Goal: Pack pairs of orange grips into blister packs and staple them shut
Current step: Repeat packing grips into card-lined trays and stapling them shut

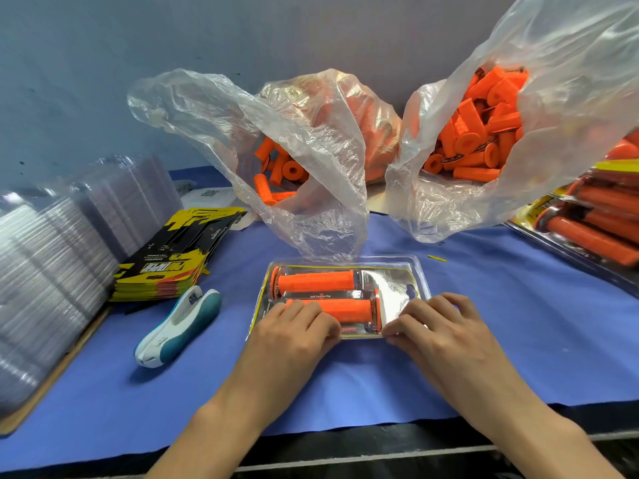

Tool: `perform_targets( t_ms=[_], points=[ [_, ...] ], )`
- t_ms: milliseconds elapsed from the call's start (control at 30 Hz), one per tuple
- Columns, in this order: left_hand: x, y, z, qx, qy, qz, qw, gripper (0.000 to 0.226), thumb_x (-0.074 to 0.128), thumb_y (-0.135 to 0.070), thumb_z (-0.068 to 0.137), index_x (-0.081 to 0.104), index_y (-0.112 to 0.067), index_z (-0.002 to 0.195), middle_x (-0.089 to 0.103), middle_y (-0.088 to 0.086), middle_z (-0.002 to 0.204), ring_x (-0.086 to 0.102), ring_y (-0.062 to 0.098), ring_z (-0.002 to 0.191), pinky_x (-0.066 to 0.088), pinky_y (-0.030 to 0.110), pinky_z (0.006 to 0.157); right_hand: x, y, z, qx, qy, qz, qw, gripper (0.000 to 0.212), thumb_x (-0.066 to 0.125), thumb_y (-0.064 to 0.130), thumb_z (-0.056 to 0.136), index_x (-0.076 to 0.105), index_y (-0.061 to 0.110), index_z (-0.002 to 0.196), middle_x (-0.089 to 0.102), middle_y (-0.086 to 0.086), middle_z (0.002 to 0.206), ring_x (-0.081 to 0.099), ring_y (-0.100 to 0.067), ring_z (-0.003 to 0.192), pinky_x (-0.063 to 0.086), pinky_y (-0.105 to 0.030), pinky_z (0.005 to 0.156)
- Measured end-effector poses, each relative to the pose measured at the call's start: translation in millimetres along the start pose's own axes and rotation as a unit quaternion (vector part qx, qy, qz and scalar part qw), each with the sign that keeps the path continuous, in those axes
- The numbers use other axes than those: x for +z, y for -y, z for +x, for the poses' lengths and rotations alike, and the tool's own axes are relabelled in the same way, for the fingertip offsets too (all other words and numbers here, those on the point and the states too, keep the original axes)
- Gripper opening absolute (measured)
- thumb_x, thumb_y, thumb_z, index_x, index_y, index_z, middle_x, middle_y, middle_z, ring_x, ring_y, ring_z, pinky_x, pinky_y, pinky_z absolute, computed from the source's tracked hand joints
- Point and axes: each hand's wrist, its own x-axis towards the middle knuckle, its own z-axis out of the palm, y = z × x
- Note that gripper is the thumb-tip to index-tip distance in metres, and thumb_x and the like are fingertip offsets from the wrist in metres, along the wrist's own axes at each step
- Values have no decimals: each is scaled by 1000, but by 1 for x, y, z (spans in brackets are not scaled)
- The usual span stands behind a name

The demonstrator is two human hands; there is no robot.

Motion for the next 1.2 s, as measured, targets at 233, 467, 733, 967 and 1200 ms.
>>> perform_targets(
  t_ms=[233,467,733,967,1200],
  points=[
    [-16,16,-15,1,-4,13,1000,8,61,-20,92,64,-19,86,58,-4,80,54,23,72,43,34,69,-9,-30,-5,68,-7,-16,998,22,51,33,91,70,31,81,65,10,79,62,-26,72,43,-40,78],
    [-22,-20,-15,23,-22,9,999,20,61,-24,95,67,-18,76,56,-1,70,51,24,63,47,37,59,-1,20,-7,-8,7,23,1000,16,62,20,85,67,32,95,60,7,92,56,-21,75,40,-36,71],
    [-37,10,-17,-297,-46,-228,926,21,52,-46,97,58,-33,112,55,-19,109,53,4,107,40,25,94,-12,4,-13,-2,77,143,987,16,57,13,96,62,28,89,57,10,98,58,-11,82,47,-23,67],
    [-41,18,-14,-447,258,-539,666,25,62,-27,88,68,-9,105,69,12,81,63,20,66,52,31,61,-7,-11,-2,64,125,158,977,28,66,0,87,62,27,94,60,18,109,62,-8,95,52,-28,73],
    [-41,-27,-4,-488,234,-618,570,8,56,-3,90,64,-3,91,71,16,78,67,23,62,56,31,59,-41,1,12,80,52,241,966,33,59,7,91,68,35,106,63,25,114,62,-6,106,46,-29,89]
  ],
)
